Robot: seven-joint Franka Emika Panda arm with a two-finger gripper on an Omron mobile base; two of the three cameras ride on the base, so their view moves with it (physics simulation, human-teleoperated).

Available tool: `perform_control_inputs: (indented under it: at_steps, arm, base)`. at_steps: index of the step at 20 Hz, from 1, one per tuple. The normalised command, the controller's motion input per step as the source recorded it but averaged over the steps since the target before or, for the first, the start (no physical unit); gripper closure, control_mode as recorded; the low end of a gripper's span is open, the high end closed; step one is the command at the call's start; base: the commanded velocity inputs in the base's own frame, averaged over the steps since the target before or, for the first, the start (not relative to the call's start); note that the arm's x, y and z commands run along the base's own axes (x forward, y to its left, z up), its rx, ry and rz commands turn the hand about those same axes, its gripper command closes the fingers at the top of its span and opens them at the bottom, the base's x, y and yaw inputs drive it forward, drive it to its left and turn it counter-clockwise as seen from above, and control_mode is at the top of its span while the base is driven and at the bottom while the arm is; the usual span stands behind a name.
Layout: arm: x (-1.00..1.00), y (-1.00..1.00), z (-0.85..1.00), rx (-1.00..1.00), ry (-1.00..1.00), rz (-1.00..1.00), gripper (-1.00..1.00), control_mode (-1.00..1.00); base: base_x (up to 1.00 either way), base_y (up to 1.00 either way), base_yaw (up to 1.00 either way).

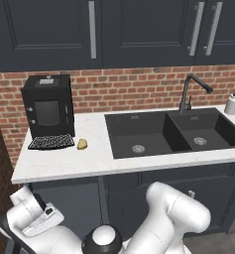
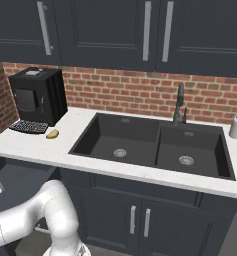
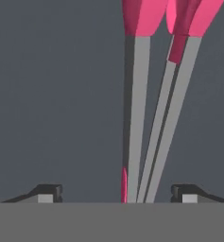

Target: Pick the tongs from the drawer and place it on the counter.

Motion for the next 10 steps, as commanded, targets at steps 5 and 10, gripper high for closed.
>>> perform_control_inputs:
  at_steps: [5,10]
  arm:
    - [-0.02,-0.09,-0.72,0.0,0.0,0.0,1.0,-1.0]
    - [-0.21,-0.27,-0.77,0.0,-0.04,0.0,1.0,-1.0]
  base:
    - [0.0,0.0,0.0]
    - [0.0,0.0,0.0]
